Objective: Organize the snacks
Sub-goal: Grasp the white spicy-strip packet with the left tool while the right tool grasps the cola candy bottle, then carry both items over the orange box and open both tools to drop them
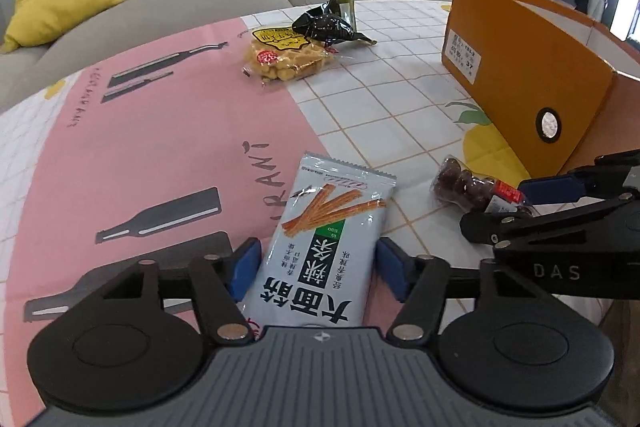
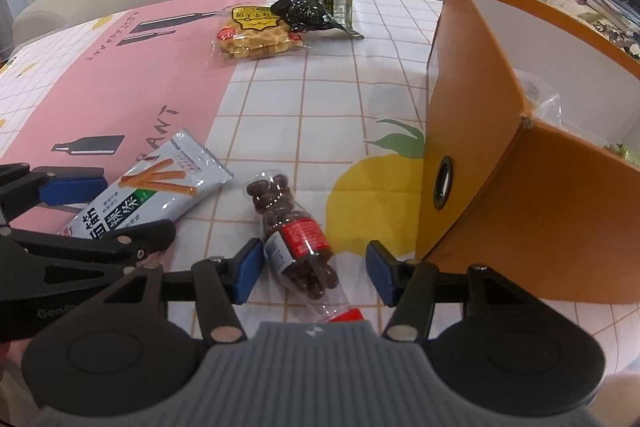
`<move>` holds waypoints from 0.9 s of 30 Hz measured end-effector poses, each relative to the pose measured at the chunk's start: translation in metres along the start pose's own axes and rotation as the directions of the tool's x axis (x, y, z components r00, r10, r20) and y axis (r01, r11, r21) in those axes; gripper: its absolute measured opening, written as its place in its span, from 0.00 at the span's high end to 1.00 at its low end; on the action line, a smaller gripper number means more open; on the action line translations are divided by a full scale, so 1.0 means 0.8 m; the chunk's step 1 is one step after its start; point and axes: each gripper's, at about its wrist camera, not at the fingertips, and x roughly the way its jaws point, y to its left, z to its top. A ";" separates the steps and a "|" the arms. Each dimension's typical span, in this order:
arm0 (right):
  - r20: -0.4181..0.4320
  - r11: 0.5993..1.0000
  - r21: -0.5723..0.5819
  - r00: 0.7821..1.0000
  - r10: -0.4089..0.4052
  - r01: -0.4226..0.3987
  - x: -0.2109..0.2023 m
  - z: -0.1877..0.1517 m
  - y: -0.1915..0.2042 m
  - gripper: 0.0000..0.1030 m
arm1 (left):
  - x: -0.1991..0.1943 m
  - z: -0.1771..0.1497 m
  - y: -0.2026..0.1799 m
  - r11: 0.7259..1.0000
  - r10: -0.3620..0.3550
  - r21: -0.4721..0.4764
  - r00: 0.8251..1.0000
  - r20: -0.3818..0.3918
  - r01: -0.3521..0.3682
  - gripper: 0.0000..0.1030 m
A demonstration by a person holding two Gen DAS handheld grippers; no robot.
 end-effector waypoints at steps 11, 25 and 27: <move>-0.005 1.000 -0.023 1.000 0.010 -0.010 0.000 0.001 0.004 0.65 | -0.003 -0.002 -0.013 0.999 0.024 0.039 1.000 0.009 -0.024 0.43; 0.047 0.994 0.032 0.994 0.103 -0.105 -0.030 0.006 0.004 0.69 | -0.051 0.009 0.011 0.987 0.003 -0.164 1.000 0.022 0.001 0.43; 0.069 0.994 0.026 0.992 0.101 -0.103 -0.039 0.007 0.006 0.69 | -0.062 0.012 0.012 0.983 0.002 -0.184 0.999 0.035 0.005 0.43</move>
